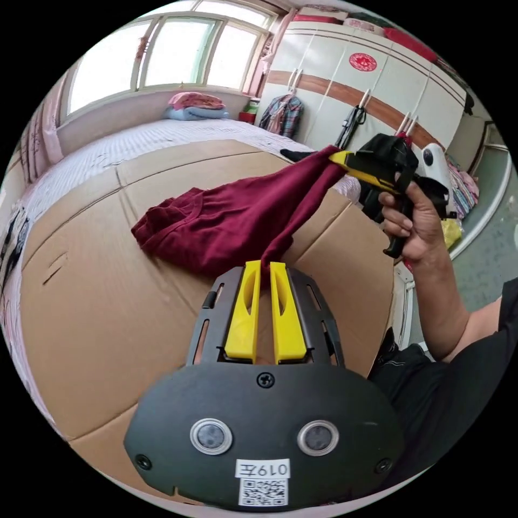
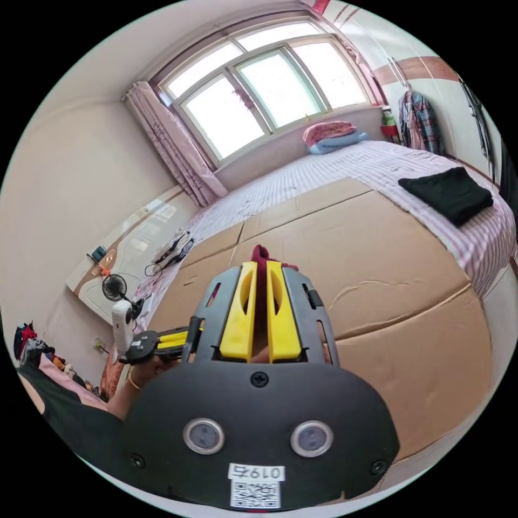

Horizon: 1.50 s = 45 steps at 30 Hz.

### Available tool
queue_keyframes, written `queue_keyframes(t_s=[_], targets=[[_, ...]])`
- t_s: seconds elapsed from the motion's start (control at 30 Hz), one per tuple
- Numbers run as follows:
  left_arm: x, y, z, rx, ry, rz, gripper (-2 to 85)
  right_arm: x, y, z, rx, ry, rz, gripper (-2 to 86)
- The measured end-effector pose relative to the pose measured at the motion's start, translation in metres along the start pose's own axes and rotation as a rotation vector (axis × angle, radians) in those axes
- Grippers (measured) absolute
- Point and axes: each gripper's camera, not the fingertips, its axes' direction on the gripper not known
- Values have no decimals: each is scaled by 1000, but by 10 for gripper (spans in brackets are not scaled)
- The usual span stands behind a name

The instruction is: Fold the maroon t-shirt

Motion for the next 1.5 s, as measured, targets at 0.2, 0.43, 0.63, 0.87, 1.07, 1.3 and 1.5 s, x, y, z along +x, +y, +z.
queue_keyframes(t_s=[0.2,0.43,0.63,0.87,1.07,1.3,1.5], targets=[[8,11,-47,33,-98,-21,12,-92,-18,13,-9,-244,-257,12],[-46,118,-144,-15,-420,-343,18,-271,62,97,-323,-615,-735,19],[-49,173,-209,70,-516,-465,30,-279,110,145,-555,-684,-679,36],[-77,133,-167,3,-468,-612,89,-163,5,162,-416,-92,-420,52],[-84,116,-137,-84,-574,-639,88,-84,-40,228,-563,65,-296,109],[-105,80,-123,-103,-596,-546,72,-89,-41,254,-511,214,-319,108],[-139,58,-140,-41,-550,-567,72,-81,-61,233,-419,206,-251,83]])
